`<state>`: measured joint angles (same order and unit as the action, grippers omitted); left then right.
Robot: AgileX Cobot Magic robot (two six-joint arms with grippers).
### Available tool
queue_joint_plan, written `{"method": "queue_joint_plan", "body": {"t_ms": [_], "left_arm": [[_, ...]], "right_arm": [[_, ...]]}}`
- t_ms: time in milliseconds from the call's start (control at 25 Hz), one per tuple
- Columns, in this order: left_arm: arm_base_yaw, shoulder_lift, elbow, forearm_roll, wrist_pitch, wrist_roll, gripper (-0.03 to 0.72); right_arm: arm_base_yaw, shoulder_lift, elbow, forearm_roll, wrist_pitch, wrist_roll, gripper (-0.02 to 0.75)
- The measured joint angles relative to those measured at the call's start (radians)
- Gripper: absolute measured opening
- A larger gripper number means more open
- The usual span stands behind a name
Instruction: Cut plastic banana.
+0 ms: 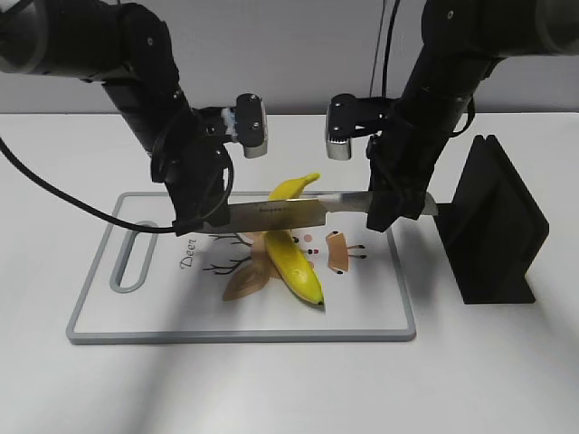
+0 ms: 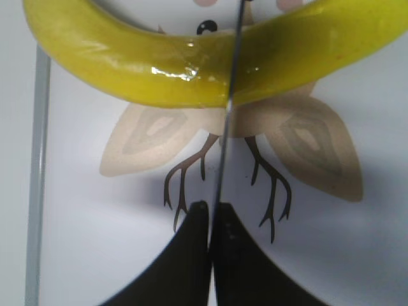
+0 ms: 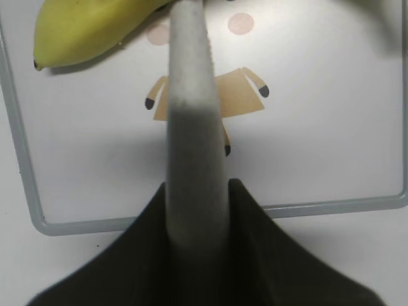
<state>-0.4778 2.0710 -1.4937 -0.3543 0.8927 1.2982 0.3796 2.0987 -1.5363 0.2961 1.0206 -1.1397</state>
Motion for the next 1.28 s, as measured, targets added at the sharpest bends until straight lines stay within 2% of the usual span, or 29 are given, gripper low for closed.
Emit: {"method": "queue_joint_plan", "body": {"t_ms": [1280], "left_arm": [[0.0,-0.009,-0.007,-0.037,0.009,0.001,-0.009]], "right_arm": [[-0.002,0.031,-0.002,-0.03,-0.013,0.021,0.197]]}}
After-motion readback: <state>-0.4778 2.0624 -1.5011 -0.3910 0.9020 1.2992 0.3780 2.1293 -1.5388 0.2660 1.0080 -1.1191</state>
